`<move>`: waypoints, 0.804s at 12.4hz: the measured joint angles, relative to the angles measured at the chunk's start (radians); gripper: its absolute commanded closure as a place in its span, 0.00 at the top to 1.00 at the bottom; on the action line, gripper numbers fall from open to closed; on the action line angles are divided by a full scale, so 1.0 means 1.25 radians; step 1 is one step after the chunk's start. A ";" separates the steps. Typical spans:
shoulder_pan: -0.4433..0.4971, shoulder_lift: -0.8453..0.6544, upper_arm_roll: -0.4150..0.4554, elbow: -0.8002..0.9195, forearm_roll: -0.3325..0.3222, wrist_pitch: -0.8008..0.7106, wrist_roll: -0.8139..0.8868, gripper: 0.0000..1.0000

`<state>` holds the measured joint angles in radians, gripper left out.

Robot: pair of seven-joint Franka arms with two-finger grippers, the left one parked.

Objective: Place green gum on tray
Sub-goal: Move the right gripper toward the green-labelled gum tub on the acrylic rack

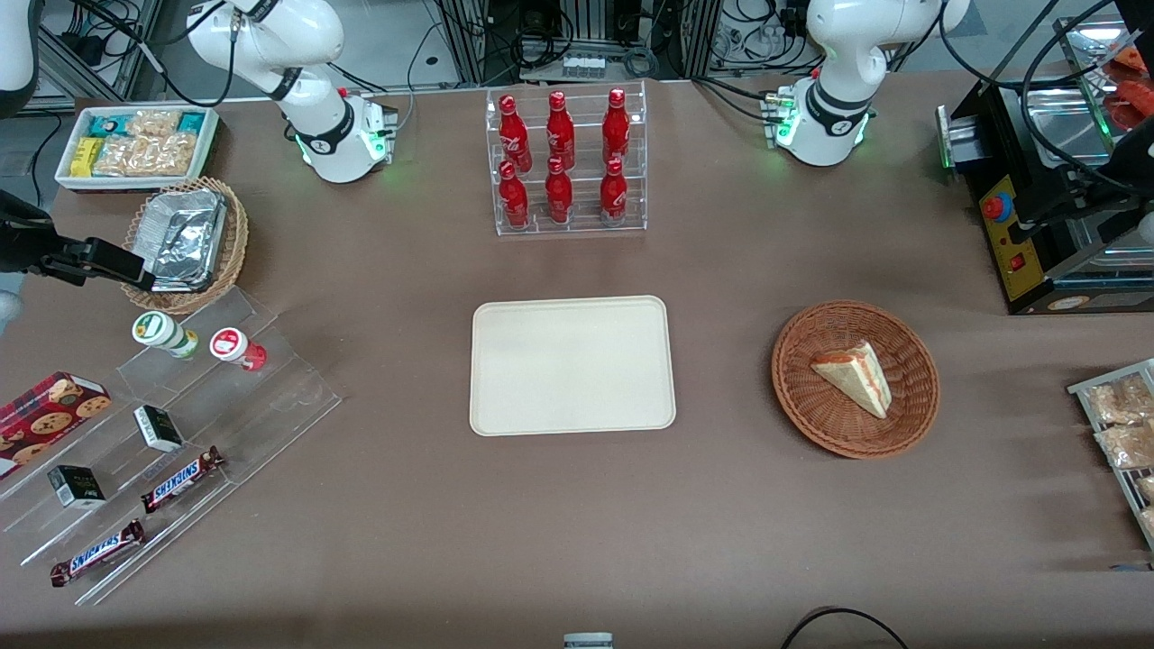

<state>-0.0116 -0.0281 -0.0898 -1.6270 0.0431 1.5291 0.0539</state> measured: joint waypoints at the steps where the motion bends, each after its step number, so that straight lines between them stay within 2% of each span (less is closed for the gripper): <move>1: 0.000 0.000 0.000 0.000 -0.004 0.000 0.000 1.00; 3: 0.000 0.001 0.001 0.000 -0.024 0.002 0.000 1.00; 6: 0.001 0.009 0.001 -0.004 -0.028 0.013 0.001 1.00; 8: 0.000 0.015 0.000 -0.042 -0.029 0.063 -0.011 1.00; 10: -0.006 0.016 -0.007 -0.108 -0.029 0.140 -0.079 1.00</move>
<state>-0.0194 -0.0077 -0.0986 -1.7619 0.0063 1.7044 -0.0452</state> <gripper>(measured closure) 0.000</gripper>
